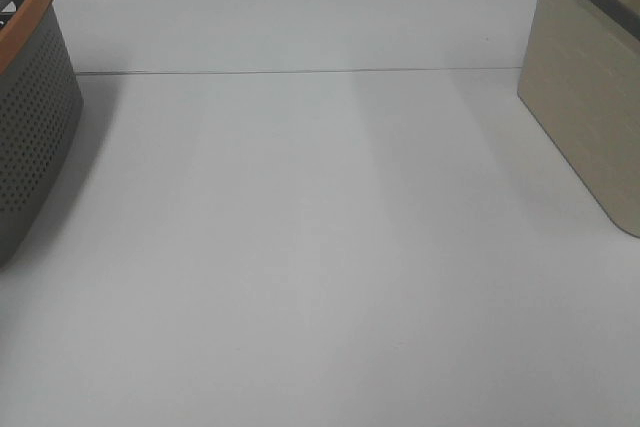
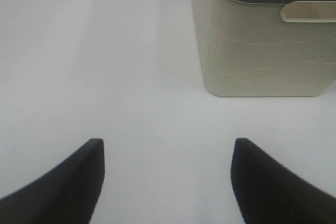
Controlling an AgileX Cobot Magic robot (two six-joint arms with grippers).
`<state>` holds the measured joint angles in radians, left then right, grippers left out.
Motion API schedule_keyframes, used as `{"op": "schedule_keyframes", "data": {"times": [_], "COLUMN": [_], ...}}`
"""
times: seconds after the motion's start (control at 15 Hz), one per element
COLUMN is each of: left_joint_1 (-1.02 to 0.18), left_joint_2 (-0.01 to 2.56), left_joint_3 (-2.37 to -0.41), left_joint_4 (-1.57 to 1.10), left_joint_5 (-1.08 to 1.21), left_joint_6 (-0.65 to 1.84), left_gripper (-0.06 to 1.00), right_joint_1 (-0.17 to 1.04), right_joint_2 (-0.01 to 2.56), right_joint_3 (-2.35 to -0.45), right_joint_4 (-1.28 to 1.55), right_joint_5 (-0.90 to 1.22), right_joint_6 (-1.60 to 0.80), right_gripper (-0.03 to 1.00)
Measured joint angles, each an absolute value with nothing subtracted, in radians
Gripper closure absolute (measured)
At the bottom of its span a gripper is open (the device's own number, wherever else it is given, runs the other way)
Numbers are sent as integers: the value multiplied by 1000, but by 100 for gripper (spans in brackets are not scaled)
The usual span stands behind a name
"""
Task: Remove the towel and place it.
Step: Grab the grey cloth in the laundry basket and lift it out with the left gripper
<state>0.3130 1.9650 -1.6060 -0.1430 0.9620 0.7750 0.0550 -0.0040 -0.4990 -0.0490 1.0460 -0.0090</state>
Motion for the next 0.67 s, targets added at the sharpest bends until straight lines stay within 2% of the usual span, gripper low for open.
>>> {"op": "schedule_keyframes", "data": {"times": [0.13, 0.33, 0.53, 0.6, 0.67], "left_joint_1": [313, 313, 313, 313, 313], "left_joint_2": [1985, 1986, 1990, 1991, 1992], "left_joint_3": [-1606, -1606, -1606, -1606, -1606], "left_joint_4": [-161, -186, -188, -188, -188], "left_joint_5": [910, 892, 918, 918, 918], "left_joint_6": [775, 778, 778, 778, 778], "left_gripper": [30, 45, 56, 64, 78], "right_joint_1": [55, 55, 55, 55, 55], "right_joint_2": [-4, -4, -4, -4, -4], "right_joint_3": [-499, -499, -499, -499, -499], "right_joint_4": [-49, -49, -49, -49, -49], "right_joint_5": [1046, 1046, 1046, 1046, 1046], "right_joint_6": [-9, -9, -9, -9, -9], "right_gripper": [29, 29, 29, 29, 29]}}
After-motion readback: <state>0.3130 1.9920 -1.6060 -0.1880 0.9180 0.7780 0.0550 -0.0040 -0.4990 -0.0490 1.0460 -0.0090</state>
